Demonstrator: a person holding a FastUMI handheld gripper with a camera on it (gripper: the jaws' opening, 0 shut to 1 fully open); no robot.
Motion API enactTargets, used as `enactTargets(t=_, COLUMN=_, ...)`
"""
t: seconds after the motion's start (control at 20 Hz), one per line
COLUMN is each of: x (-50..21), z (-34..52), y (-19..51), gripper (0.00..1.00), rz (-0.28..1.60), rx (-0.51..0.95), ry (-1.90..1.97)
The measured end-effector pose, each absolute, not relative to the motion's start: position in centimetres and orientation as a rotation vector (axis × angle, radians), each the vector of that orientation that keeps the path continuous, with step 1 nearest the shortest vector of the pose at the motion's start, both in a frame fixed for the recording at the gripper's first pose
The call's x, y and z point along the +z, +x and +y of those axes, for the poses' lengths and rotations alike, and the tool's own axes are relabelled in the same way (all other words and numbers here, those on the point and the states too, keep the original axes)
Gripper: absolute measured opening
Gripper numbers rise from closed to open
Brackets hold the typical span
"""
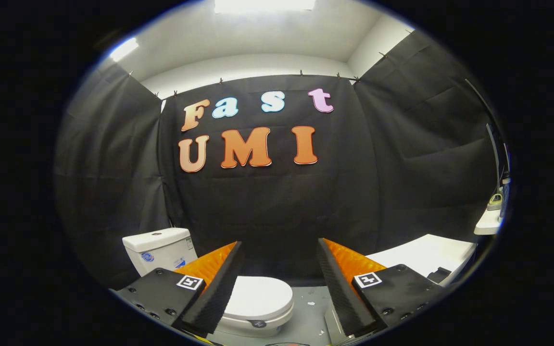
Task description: Open the toilet lid.
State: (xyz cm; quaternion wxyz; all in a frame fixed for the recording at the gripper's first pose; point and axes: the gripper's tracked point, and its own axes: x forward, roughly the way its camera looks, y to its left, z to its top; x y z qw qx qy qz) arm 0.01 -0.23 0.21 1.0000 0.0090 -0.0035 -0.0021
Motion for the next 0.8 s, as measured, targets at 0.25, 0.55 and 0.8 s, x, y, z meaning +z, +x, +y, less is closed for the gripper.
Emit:
enactTargets(t=0.25, x=-0.4, z=-0.5, y=0.1, gripper=0.98, rz=0.001, rx=-0.008, ry=0.024)
enactTargets(t=0.55, x=-1.1, z=-0.1, y=0.9, gripper=0.98, rz=0.004, rx=-0.009, ry=0.048)
enactTargets(t=0.8, x=-2.8, z=1.9, y=3.5, gripper=0.98, rz=0.002, rx=0.020, ry=0.186)
